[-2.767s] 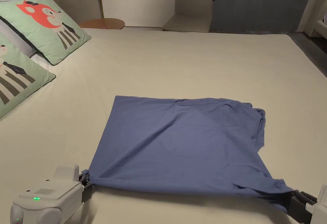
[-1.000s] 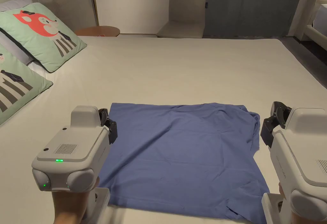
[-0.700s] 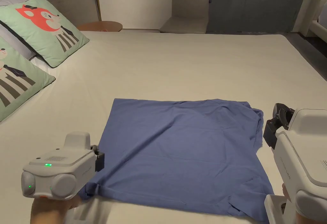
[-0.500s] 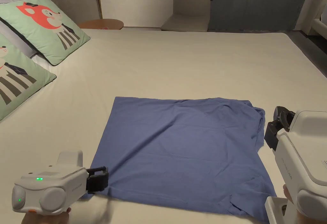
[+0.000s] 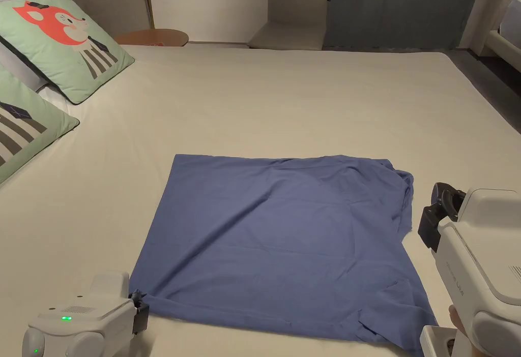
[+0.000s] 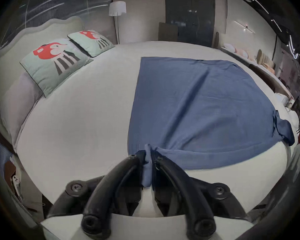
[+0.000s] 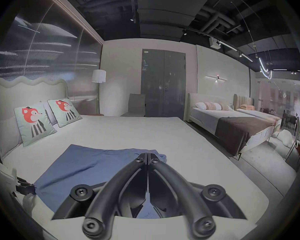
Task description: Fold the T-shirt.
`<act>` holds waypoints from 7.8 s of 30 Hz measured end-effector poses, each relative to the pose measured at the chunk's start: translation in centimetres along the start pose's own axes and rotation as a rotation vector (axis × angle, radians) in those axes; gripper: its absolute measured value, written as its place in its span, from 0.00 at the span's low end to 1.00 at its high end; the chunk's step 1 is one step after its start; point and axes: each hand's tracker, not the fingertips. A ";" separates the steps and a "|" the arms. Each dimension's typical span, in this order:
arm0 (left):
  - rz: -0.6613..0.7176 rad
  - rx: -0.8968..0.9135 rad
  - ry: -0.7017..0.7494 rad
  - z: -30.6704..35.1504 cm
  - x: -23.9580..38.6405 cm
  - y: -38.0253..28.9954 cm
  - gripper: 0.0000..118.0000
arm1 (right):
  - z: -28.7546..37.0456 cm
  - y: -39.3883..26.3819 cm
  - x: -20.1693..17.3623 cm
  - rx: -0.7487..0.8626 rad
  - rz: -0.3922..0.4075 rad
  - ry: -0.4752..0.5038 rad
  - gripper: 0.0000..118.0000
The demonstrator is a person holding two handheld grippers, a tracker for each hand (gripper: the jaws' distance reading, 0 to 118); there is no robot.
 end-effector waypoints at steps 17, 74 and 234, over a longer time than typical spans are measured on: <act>0.051 0.040 -0.015 1.3 -0.1 1.1 0.02 | 1.7 -11.2 3.1 -0.537 -0.074 -0.016 0.89; 0.030 -0.054 0.063 -13.0 1.4 15.0 0.14 | -23.5 -8.2 2.4 -0.624 -0.017 0.007 0.09; 0.044 0.759 -0.025 12.2 8.3 14.4 0.00 | -0.2 5.1 -3.3 0.171 0.028 -0.012 0.00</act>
